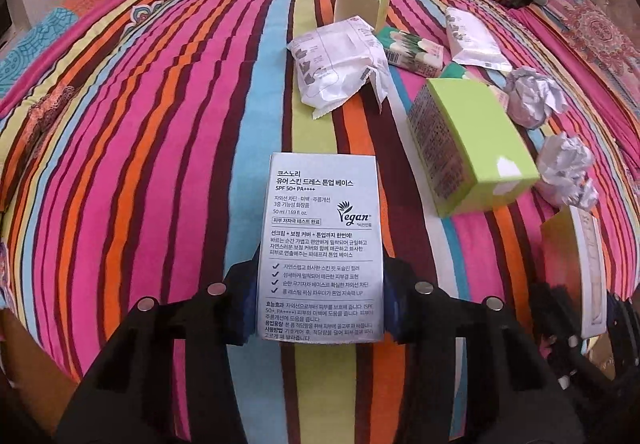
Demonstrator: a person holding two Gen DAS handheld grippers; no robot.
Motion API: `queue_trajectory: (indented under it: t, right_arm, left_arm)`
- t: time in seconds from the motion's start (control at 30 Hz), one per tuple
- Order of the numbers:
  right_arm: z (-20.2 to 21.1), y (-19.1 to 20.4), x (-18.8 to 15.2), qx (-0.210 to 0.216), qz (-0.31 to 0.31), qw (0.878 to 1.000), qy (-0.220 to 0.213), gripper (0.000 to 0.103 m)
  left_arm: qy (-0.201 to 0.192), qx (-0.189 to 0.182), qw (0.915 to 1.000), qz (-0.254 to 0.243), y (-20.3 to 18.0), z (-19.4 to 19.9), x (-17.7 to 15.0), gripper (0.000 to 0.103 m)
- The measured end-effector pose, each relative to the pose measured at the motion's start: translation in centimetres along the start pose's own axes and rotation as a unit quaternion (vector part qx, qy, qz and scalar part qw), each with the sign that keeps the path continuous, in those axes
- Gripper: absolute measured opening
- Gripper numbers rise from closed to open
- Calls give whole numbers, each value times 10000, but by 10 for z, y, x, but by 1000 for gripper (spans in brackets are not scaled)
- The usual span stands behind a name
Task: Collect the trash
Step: 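Grasp the white printed box with the left tool while the right tool grasps the white box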
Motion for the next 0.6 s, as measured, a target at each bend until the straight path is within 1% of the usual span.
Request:
queue_trajectory:
  t: [0.1, 0.2, 0.47, 0.6]
  right_arm:
    - [13, -8, -4, 258, -311, 9992, 33, 57]
    - [28, -15, -9, 407, -521, 9978, 31, 57]
    - [65, -16, -30, 534, -765, 9956, -35, 57]
    - [79, -13, -41, 521, -724, 9960, -57, 56]
  left_arm:
    - [-22, -105, 9999, 48, 6, 13, -10, 47]
    - [-59, -113, 9999, -41, 9, 26, -24, 47]
    - [-211, -140, 9993, -267, 13, 65, -67, 47]
    - [-279, -173, 9988, -367, 12, 81, -86, 47]
Point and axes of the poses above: each gripper's, at about its wrist camera, not at the fingertips, and z roughly against the way its jaws point, y to its left, x to its top, the point moved 2 cm from there along -z, roughly the way its jaws point, and after that the axes turned 7 degrees about z, right-handed, at the moved point
